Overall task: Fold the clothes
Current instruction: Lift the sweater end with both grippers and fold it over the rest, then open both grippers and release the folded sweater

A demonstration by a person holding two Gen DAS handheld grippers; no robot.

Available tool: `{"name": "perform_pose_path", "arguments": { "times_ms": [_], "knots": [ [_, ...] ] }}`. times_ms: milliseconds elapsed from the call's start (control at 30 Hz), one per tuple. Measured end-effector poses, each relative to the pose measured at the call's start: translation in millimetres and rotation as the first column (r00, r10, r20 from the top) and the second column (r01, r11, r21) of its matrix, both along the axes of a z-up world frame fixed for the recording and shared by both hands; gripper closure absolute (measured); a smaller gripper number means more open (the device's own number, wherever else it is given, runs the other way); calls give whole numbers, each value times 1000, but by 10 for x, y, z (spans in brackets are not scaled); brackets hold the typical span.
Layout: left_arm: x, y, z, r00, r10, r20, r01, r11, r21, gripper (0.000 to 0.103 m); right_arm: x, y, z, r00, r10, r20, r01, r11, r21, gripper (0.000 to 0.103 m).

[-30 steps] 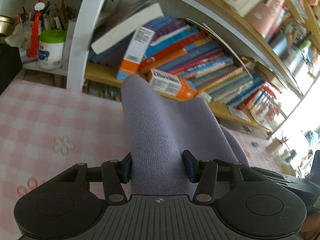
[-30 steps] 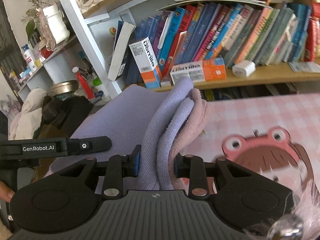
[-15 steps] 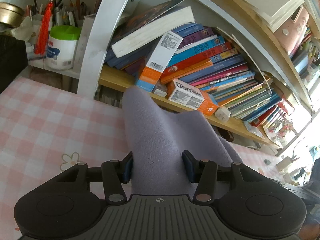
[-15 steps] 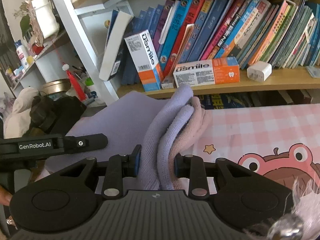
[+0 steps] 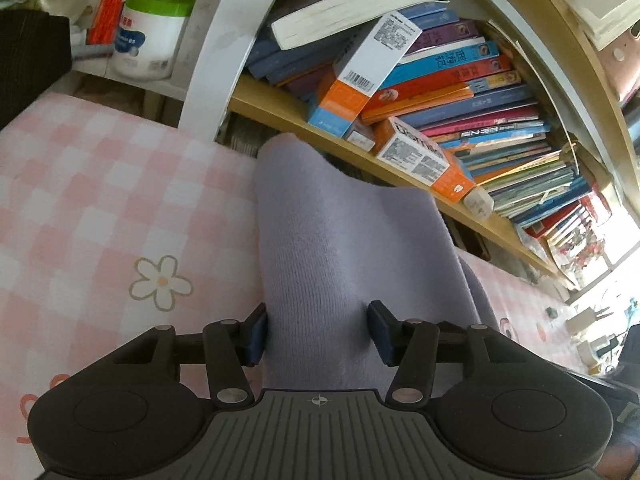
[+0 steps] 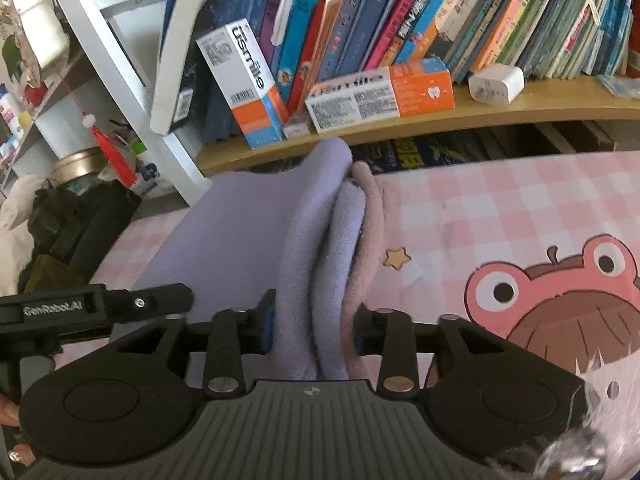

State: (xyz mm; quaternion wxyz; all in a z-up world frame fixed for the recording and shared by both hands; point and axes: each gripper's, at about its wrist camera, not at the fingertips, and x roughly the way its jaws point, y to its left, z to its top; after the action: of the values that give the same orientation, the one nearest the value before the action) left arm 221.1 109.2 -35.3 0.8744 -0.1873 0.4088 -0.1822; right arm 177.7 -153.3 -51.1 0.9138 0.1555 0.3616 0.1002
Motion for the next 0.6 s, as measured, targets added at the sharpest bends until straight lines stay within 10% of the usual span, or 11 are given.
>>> {"name": "perform_pose_path", "arguments": {
  "times_ms": [333,600],
  "knots": [
    [-408,148,225,996,33,84,-39,997,65,46,-324,-82,172,998,-61,15,62,996,-60,35],
    [-733,61,341,991,62,121,-84,979,186,14,-691,149,305,987,-76,141,109,965,-238,2]
  ]
}}
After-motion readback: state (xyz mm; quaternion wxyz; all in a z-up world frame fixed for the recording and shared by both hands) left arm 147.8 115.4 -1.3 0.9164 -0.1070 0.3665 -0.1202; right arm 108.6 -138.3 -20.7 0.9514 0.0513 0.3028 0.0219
